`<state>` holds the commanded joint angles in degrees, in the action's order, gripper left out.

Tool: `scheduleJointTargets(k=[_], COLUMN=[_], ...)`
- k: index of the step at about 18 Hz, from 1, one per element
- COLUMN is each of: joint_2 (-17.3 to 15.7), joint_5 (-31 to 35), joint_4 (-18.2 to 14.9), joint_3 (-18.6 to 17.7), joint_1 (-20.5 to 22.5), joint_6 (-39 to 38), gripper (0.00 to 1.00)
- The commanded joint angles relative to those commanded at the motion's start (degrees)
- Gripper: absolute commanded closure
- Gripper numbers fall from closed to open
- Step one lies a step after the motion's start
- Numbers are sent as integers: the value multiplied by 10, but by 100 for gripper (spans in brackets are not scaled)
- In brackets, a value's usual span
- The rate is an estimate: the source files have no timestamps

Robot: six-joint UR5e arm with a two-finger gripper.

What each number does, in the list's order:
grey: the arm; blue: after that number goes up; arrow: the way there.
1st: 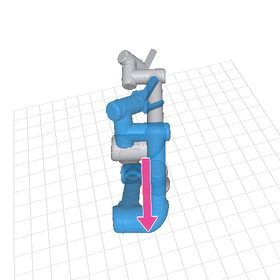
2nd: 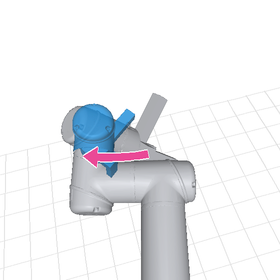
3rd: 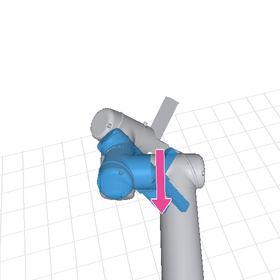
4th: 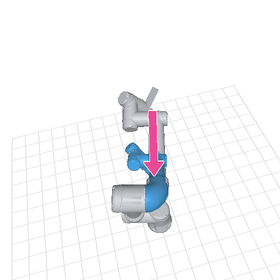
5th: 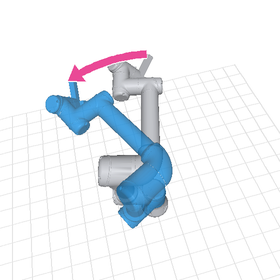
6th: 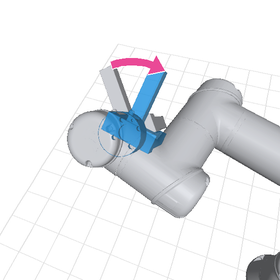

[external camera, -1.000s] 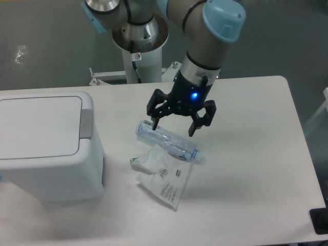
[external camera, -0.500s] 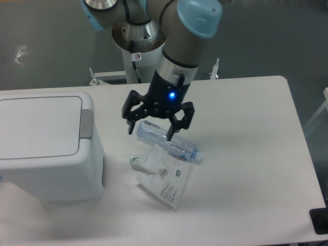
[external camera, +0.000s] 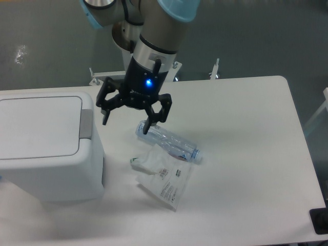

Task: Open the trash can
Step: 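Bring the gripper down beside the trash can lid's edge, then push the trash can lid up with the gripper to flip it open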

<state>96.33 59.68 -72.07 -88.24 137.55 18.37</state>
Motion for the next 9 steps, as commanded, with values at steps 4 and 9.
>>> scheduleJointTargets(k=[4,9], joint_2=[1,3], joint_5=[0,3], joint_4=[0,3], joint_3=[-1,-16], joint_1=[-7,-17], joint_6=[-1,1], gripper=[0,0])
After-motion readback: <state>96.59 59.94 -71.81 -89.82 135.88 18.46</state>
